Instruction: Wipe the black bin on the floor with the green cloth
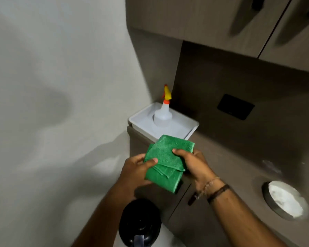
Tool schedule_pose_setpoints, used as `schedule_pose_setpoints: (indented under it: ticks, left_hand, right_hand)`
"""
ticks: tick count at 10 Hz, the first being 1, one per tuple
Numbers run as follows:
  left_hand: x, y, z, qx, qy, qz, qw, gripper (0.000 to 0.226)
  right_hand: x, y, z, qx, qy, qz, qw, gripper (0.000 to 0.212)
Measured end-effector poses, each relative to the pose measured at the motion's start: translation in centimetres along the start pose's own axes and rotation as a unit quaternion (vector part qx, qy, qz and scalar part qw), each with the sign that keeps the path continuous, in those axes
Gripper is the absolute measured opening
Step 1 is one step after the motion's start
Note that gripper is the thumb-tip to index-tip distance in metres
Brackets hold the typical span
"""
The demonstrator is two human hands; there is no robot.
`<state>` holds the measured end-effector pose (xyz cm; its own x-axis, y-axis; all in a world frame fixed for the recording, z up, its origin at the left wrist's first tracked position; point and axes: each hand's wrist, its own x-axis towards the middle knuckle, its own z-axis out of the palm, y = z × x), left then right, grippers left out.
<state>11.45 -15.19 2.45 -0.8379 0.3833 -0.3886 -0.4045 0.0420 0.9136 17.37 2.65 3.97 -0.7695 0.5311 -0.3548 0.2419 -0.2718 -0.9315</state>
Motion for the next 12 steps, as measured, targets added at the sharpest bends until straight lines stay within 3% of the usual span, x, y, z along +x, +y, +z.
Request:
schedule_pose_setpoints:
  ticks: [1, 2, 3, 5, 6, 8, 10, 11, 12]
  left_hand:
    - [5.3, 4.1, 2.2, 0.032, -0.011, -0.021, 0.999, 0.018]
    - [11.2, 6.6, 4.2, 0.107, 0.009, -0.024, 0.994, 0.014]
    - [16.5, 7.9, 5.5, 0.226, 0.056, -0.006, 0.972, 0.027]
    - [23.5, 7.3, 6.7, 0.508, 0.076, -0.012, 0.858, 0.080]
    - [25.1, 6.3, 7.5, 0.561, 0.072, -0.025, 0.824, 0.087]
    - [25.6, 4.8, 8.7, 0.649, 0.099, -0.006, 0.754, 0.053]
    - [24.8, 4.2, 9.2, 0.676, 0.116, 0.031, 0.727, 0.037]
    - [24.1, 3.9, 9.0, 0.684, 0.136, 0.062, 0.714, 0.040]
    - [22.6, 3.4, 8.7, 0.675, 0.161, 0.125, 0.709, 0.044]
  right_hand:
    - [5.6, -3.8, -1.0, -0.024, 0.028, -0.013, 0.999, 0.036]
    - [11.1, -6.0, -1.7, -0.093, 0.052, -0.014, 0.994, 0.030]
    - [15.5, -6.9, -2.0, -0.189, 0.077, -0.024, 0.979, 0.023]
    - [21.0, -7.0, -2.8, -0.432, 0.049, -0.029, 0.900, 0.024]
    - [21.9, -6.9, -2.8, -0.527, 0.035, -0.034, 0.848, 0.027]
    - [22.7, -6.1, -2.7, -0.646, 0.056, -0.076, 0.758, 0.040]
    - [23.4, -4.8, -2.2, -0.737, 0.078, -0.106, 0.663, 0.036]
    - [23.0, -4.5, -2.0, -0.748, 0.095, -0.125, 0.645, 0.033]
    - [22.0, -4.2, -2.0, -0.722, 0.120, -0.159, 0.663, 0.034]
